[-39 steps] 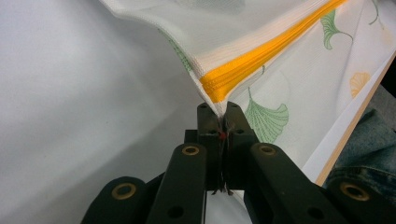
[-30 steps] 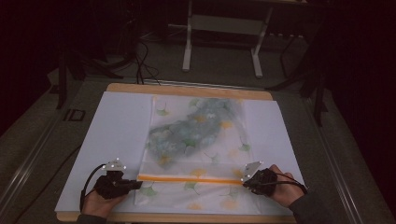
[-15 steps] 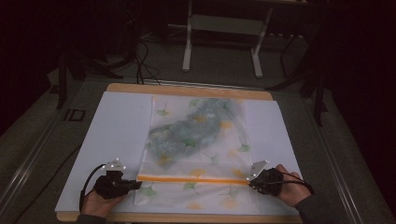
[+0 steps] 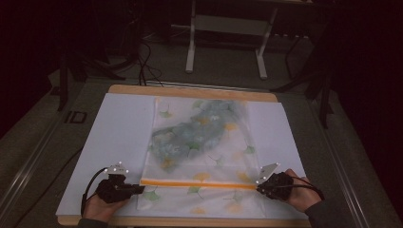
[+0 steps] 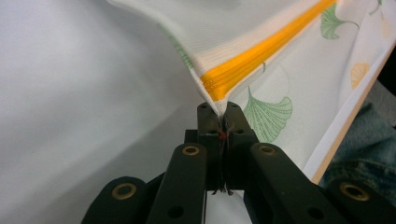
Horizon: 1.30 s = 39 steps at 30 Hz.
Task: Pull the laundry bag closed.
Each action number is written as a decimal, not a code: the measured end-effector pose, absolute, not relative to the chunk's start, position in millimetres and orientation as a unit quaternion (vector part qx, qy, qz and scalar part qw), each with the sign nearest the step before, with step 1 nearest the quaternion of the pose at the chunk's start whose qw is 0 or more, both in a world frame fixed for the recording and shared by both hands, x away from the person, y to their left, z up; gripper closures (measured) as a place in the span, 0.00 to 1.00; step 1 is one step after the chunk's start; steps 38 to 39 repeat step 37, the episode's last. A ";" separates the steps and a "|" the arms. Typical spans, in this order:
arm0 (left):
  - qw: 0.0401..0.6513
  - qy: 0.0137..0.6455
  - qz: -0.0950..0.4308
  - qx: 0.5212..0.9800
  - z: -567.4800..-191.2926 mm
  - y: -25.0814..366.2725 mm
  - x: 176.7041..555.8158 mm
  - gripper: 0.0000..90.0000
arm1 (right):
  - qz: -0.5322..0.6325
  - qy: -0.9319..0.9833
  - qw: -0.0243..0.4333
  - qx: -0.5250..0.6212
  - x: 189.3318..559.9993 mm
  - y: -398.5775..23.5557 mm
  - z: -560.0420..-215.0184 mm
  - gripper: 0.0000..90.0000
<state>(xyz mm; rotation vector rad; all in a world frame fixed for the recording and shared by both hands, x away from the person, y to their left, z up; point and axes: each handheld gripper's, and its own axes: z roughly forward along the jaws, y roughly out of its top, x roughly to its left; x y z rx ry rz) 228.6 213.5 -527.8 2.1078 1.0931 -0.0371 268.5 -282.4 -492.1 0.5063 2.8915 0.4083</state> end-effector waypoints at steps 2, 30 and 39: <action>0.379 0.423 -0.017 0.823 -527.3 213.5 227.6 0.95 | 0.141 0.971 0.089 0.172 268.3 -283.4 -493.4 0.92; 0.387 0.515 0.159 0.748 -524.4 242.0 223.6 0.64 | 0.338 0.842 0.151 0.393 283.9 -324.5 -510.5 0.57; 0.341 0.544 0.212 0.737 -532.9 243.3 234.8 0.63 | 0.330 0.811 0.198 0.440 289.1 -330.7 -523.2 0.51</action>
